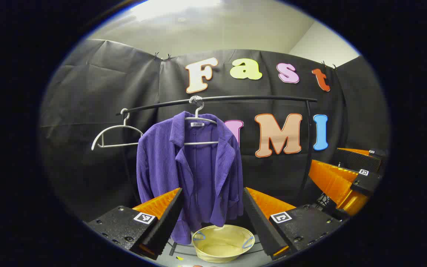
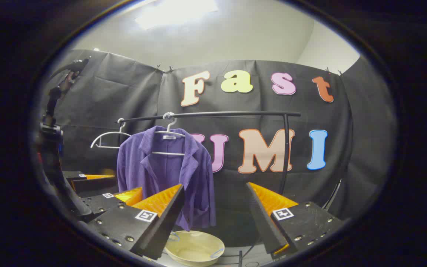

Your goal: Grasp the clothes on the hanger with both hands and then place them into the laundry hamper below.

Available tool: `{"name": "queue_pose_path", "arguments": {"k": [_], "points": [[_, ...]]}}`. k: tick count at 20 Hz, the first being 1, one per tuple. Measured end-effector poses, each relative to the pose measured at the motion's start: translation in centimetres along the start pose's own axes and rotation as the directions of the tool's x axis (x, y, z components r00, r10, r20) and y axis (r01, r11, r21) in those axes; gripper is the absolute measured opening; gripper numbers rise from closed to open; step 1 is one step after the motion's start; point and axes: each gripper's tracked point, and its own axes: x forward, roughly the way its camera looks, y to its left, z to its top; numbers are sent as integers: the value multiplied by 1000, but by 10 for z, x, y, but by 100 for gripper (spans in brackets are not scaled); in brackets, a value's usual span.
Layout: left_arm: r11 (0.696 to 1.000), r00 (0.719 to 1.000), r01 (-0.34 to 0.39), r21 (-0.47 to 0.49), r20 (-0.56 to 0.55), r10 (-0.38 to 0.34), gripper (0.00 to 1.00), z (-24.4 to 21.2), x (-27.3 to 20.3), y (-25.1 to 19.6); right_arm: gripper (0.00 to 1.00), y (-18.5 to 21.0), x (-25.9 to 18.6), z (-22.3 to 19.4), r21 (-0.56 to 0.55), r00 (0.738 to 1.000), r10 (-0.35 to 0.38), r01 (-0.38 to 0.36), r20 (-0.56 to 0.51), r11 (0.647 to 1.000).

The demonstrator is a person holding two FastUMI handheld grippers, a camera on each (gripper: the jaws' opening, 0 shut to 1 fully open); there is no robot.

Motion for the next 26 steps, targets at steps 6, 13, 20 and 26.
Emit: {"name": "queue_pose_path", "arguments": {"k": [6,13,20,26], "points": [[1000,1000,4,9,-8,-4,96,-1,15,6,95,2,6,-2,-4,1000,-4,4,2,1000],[1000,1000,13,14,-7,-13,96,-2,28,16,97,8,16,-4,-7,1000,-10,10,-6,1000],[999,1000,1,34,-3,-1,96,0,52,38,97,18,32,-8,-9,1000,-19,19,-10,1000],[997,997,-69,39,28,68,96,8,95,63,95,31,63,-12,-11,1000,3,-3,-22,1000]]}}
